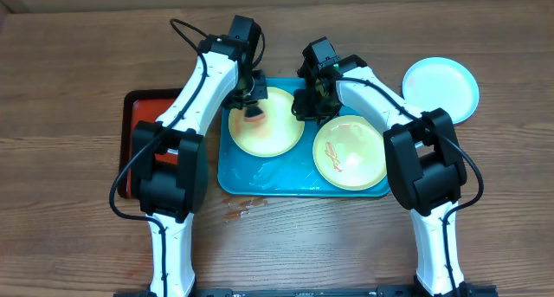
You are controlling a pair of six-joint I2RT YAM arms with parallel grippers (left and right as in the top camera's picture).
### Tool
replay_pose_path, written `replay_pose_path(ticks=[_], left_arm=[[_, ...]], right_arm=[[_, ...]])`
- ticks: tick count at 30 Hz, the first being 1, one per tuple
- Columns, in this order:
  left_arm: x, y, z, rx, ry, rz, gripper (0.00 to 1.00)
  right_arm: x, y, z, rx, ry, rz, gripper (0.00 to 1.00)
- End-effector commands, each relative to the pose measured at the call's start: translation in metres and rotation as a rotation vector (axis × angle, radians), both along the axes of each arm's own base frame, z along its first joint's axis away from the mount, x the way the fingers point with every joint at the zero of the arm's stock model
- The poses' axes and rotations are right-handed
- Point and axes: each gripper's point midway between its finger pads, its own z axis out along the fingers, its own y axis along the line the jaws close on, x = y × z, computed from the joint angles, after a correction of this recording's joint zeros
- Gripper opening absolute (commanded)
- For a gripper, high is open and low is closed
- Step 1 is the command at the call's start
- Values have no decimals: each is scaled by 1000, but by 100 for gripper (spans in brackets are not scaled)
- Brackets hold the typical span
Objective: Clean dirty plates on tray and stack at the side
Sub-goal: 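Scrub the yellow plate with the sponge while the right gripper holds it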
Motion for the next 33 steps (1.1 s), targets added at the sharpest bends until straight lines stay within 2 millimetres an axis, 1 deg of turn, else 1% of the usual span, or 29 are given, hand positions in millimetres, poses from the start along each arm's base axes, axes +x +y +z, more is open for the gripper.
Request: replay_pose_path(ticks=[1, 4, 5, 6, 7, 9, 11, 14, 15, 18, 20, 23, 24, 25, 27, 30, 31, 33], left_arm=[[-19, -30, -20, -105, 87, -68, 4], [-29, -31, -41, -77, 124, -104, 4], [-32, -29, -49, -55, 139, -107, 4], [-33, -25, -55, -27, 149, -105, 4], [-33, -16, -62, 24, 154, -99, 4], [-31, 1, -68, 120, 149, -85, 4], [-28, 20, -69, 210, 138, -64, 4], [-23, 49, -63, 335, 116, -35, 4], [-22, 65, -60, 394, 117, -17, 4], [-24, 84, -52, 452, 128, 42, 4], [-22, 93, -45, 468, 127, 71, 4], [-13, 100, -26, 455, 93, 118, 4], [-6, 100, -10, 424, 57, 135, 4], [0, 95, 9, 365, 15, 148, 4], [6, 87, 34, 280, -37, 152, 4], [10, 84, 72, 180, -117, 165, 4], [10, 88, 87, 157, -144, 180, 4], [8, 98, 107, 133, -179, 208, 4]], right_arm=[[-5, -8, -11, -49, 6, -10, 4], [-4, -8, -11, -47, 3, -10, 4], [-4, -8, -11, -48, 3, -10, 4], [-4, -8, -11, -48, 3, -10, 4], [-4, -8, -11, -48, 4, -10, 4], [-4, -8, -11, -48, 4, -10, 4], [-4, -8, -11, -48, 4, -10, 4], [-4, -8, -11, -48, 4, -10, 4], [-4, -8, -11, -48, 3, -9, 4], [-4, -8, -11, -50, 2, -10, 4], [-3, -10, -12, -61, -2, -13, 4], [-2, -12, -11, -72, -7, -15, 4], [-1, -11, -7, -71, -11, -14, 4], [3, -11, -1, -77, -29, -11, 4], [9, -11, 8, -86, -62, 1, 4], [15, -7, 32, -104, -139, 67, 4], [17, -8, 40, -124, -168, 79, 4], [19, -9, 58, -179, -232, 107, 4]])
